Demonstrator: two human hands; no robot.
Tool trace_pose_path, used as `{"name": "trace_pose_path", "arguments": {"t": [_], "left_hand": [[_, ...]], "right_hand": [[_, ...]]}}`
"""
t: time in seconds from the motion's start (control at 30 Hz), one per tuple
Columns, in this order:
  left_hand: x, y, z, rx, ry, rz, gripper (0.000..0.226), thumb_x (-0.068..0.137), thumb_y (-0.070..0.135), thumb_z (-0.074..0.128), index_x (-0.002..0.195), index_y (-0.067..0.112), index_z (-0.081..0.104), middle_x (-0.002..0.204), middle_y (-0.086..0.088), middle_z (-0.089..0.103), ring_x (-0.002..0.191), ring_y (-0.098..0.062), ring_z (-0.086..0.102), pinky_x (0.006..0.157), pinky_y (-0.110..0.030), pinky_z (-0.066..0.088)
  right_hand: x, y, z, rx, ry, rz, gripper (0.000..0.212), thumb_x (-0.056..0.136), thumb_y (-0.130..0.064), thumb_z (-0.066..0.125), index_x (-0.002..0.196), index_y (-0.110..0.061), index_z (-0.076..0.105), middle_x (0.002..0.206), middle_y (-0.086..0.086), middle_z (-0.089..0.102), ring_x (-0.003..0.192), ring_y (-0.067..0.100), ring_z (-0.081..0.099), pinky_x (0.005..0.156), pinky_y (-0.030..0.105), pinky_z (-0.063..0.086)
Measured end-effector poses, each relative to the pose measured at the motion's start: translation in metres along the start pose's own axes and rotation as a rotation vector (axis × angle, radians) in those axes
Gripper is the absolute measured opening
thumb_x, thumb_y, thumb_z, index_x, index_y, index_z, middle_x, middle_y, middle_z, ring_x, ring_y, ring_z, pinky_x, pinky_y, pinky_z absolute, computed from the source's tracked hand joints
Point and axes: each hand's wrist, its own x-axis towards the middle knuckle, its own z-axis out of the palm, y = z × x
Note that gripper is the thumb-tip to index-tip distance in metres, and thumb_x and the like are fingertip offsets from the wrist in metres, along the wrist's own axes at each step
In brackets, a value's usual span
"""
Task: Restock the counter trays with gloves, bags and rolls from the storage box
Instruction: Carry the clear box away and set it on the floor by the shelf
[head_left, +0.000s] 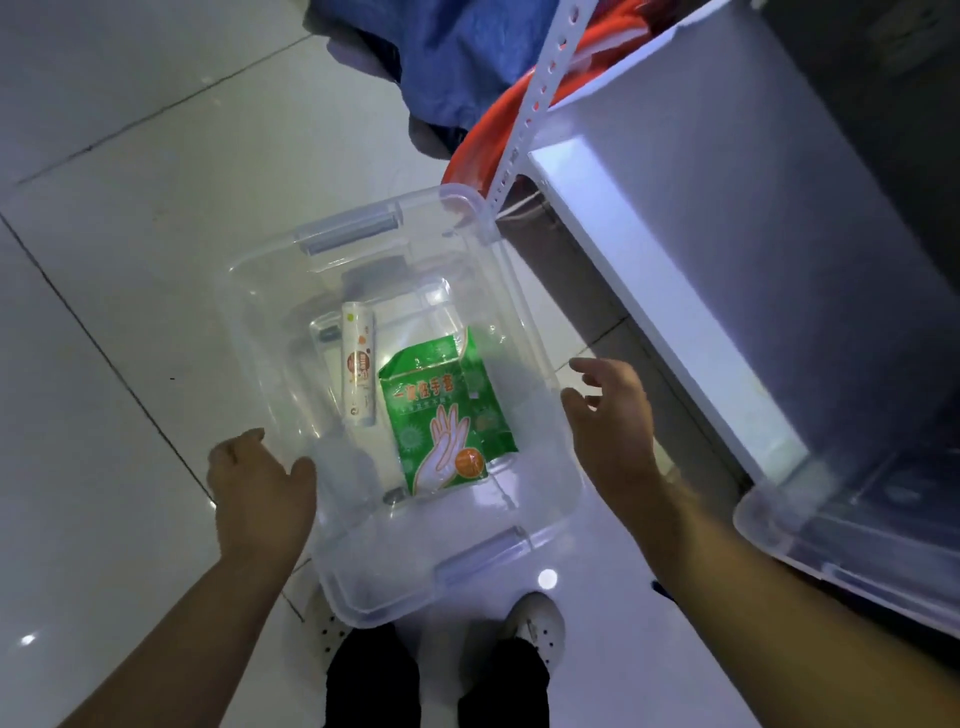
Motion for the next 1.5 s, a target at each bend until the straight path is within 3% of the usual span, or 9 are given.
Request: {"name": "trace_pose_path", "arguments": {"t": [0.33, 0.53, 0.67, 0.77, 0.93, 1.17, 1.27, 1.37, 1.5], "left_hand": [[-0.134, 0.12, 0.001, 0.033, -0.299, 0.459, 0.03, 0.077, 0.003, 0.067, 0.105, -0.008, 0.063, 0.103, -0.034, 0.06, 0.102, -0.044, 0.055, 0.091, -0.043, 0.039], [-0.19, 0.162, 0.003, -0.001, -0.426, 0.588, 0.028, 0.078, 0.002, 0.062, 0.106, -0.001, 0.062, 0.107, -0.024, 0.059, 0.102, -0.037, 0.053, 0.093, -0.042, 0.037], [-0.21, 0.152, 0.001, 0.029, -0.469, 0.635, 0.029, 0.078, 0.002, 0.062, 0.107, 0.003, 0.062, 0.11, -0.019, 0.058, 0.107, -0.035, 0.051, 0.094, -0.039, 0.036], [-0.216, 0.137, -0.001, 0.005, -0.467, 0.606, 0.028, 0.076, 0.002, 0.064, 0.104, 0.006, 0.063, 0.108, -0.015, 0.059, 0.102, -0.033, 0.054, 0.089, -0.04, 0.04], [-0.214, 0.128, -0.001, -0.051, -0.435, 0.561, 0.023, 0.079, 0.003, 0.06, 0.1, 0.011, 0.066, 0.105, -0.012, 0.062, 0.096, -0.03, 0.058, 0.083, -0.036, 0.043], [-0.196, 0.152, -0.021, -0.267, -0.451, 0.533, 0.019, 0.083, 0.01, 0.059, 0.092, 0.024, 0.067, 0.093, 0.003, 0.067, 0.081, -0.014, 0.06, 0.061, -0.005, 0.04], [-0.183, 0.16, -0.037, -0.34, -0.458, 0.528, 0.016, 0.083, 0.013, 0.061, 0.088, 0.027, 0.068, 0.084, 0.009, 0.067, 0.077, -0.004, 0.06, 0.061, -0.006, 0.044], [-0.17, 0.162, -0.049, -0.427, -0.453, 0.51, 0.013, 0.083, 0.016, 0.063, 0.091, 0.023, 0.069, 0.076, 0.012, 0.067, 0.07, 0.006, 0.061, 0.064, -0.003, 0.044], [-0.148, 0.149, -0.058, -0.699, -0.635, 0.199, 0.032, 0.082, 0.026, 0.066, 0.112, 0.02, 0.056, 0.096, -0.005, 0.07, 0.09, -0.02, 0.068, 0.085, -0.045, 0.055]], "right_hand": [[-0.139, -0.004, -0.204, -0.268, 0.385, -0.168, 0.019, 0.083, -0.008, 0.057, 0.098, -0.014, 0.068, 0.1, 0.001, 0.064, 0.095, 0.018, 0.051, 0.087, 0.014, 0.034], [-0.157, 0.009, -0.258, -0.284, 0.757, 0.135, 0.02, 0.08, -0.014, 0.067, 0.094, 0.0, 0.063, 0.101, 0.02, 0.057, 0.096, 0.031, 0.045, 0.09, 0.011, 0.023], [-0.141, 0.01, -0.265, 0.116, 0.706, 0.283, 0.031, 0.088, -0.039, 0.046, 0.099, -0.01, 0.044, 0.101, 0.006, 0.045, 0.09, 0.021, 0.044, 0.079, 0.032, 0.039], [-0.132, 0.011, -0.265, 0.381, 0.686, 0.381, 0.028, 0.095, -0.036, 0.04, 0.112, -0.016, 0.048, 0.1, -0.004, 0.054, 0.088, 0.008, 0.053, 0.078, 0.028, 0.045], [-0.125, 0.024, -0.275, 0.598, 0.615, 0.534, 0.006, 0.085, -0.03, 0.053, 0.086, -0.024, 0.054, 0.082, -0.008, 0.051, 0.073, 0.011, 0.049, 0.073, 0.029, 0.043], [-0.149, -0.006, -0.217, 0.49, 0.397, 0.267, 0.021, 0.072, -0.036, 0.063, 0.076, -0.03, 0.043, 0.073, 0.0, 0.047, 0.057, 0.008, 0.045, 0.049, 0.023, 0.043], [-0.154, -0.022, -0.172, 0.313, 0.354, 0.175, 0.032, 0.07, -0.027, 0.071, 0.077, -0.023, 0.04, 0.071, 0.001, 0.043, 0.06, 0.014, 0.042, 0.056, 0.034, 0.042], [-0.16, -0.036, -0.129, 0.137, 0.234, 0.061, 0.035, 0.066, -0.031, 0.073, 0.079, -0.022, 0.042, 0.07, -0.007, 0.04, 0.061, 0.009, 0.039, 0.058, 0.025, 0.038], [-0.179, -0.044, -0.077, -0.046, 0.087, -0.197, 0.036, 0.064, -0.029, 0.078, 0.082, -0.006, 0.057, 0.075, 0.006, 0.054, 0.067, 0.02, 0.051, 0.061, 0.03, 0.046]]}}
